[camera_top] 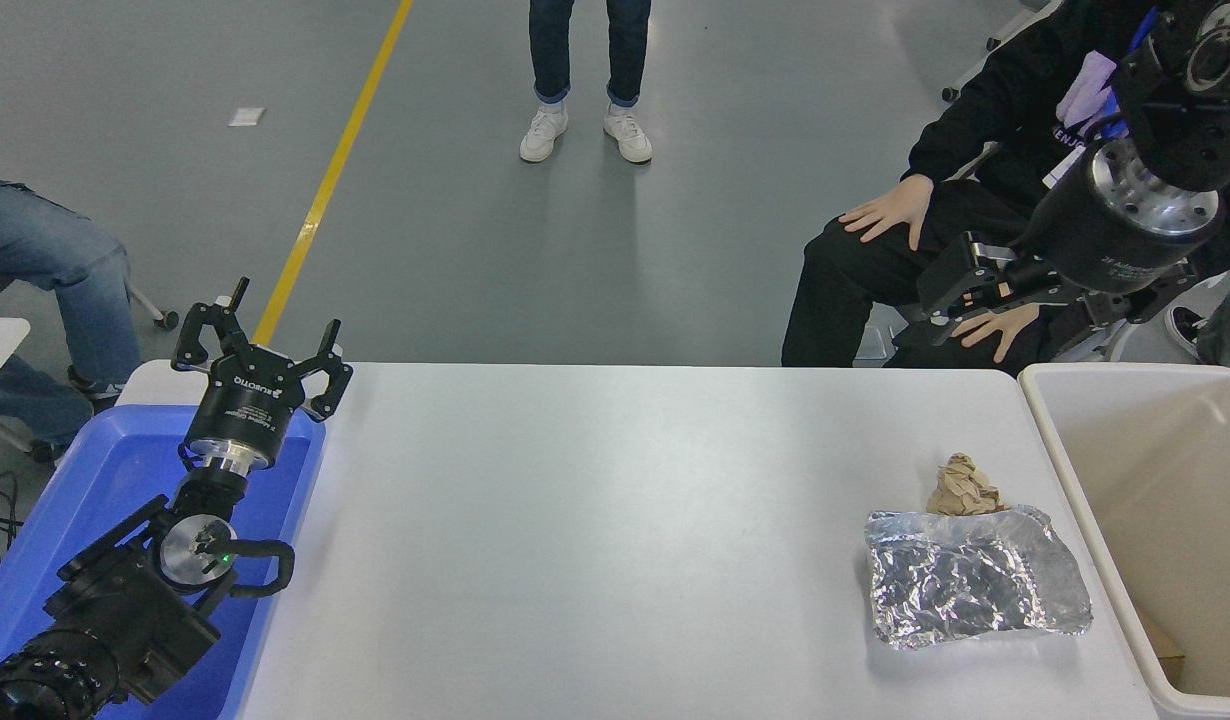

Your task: Pick up foil plate and place in dustbin

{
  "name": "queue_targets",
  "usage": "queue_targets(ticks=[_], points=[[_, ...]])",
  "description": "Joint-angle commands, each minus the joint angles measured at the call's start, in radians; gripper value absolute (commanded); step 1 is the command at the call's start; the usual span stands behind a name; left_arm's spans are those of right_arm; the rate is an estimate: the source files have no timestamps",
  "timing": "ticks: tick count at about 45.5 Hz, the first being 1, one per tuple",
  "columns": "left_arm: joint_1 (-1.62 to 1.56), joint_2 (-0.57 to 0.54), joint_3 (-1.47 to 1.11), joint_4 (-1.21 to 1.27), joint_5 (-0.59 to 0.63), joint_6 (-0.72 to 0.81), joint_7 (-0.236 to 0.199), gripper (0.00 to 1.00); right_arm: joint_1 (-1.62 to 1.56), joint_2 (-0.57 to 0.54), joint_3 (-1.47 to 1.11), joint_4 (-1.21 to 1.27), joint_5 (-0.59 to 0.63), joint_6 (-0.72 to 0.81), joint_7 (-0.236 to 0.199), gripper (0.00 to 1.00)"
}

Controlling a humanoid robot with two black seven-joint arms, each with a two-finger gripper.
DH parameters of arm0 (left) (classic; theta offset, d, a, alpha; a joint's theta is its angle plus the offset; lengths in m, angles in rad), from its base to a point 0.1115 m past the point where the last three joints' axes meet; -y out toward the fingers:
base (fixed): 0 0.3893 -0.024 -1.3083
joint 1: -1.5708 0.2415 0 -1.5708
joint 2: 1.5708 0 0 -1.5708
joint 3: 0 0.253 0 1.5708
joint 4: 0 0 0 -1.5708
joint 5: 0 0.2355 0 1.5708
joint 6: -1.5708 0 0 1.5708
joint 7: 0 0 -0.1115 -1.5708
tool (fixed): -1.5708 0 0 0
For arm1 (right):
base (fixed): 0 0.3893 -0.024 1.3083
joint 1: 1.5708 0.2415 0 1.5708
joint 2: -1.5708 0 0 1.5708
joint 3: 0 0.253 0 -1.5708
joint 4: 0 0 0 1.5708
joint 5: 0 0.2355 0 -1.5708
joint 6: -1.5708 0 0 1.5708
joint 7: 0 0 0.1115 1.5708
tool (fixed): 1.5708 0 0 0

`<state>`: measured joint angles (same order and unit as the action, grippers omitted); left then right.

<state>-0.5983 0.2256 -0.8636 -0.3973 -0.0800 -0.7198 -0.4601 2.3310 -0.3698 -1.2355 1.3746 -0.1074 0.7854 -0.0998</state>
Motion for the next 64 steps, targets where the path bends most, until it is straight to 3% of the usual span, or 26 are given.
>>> queue_targets(ticks=[1, 64], points=[[0.0, 0.0, 0.002, 0.0, 0.003, -0.001, -0.002, 0.98, -0.002, -0.003, 0.001, 0.0, 0.0, 0.0, 0.0, 1.0], [0.0, 0.003, 0.0, 0.002, 0.0, 0.0, 0.0, 0.98, -0.13, -0.044, -0.093, -0.017, 0.0, 0.0, 0.0, 1.0]])
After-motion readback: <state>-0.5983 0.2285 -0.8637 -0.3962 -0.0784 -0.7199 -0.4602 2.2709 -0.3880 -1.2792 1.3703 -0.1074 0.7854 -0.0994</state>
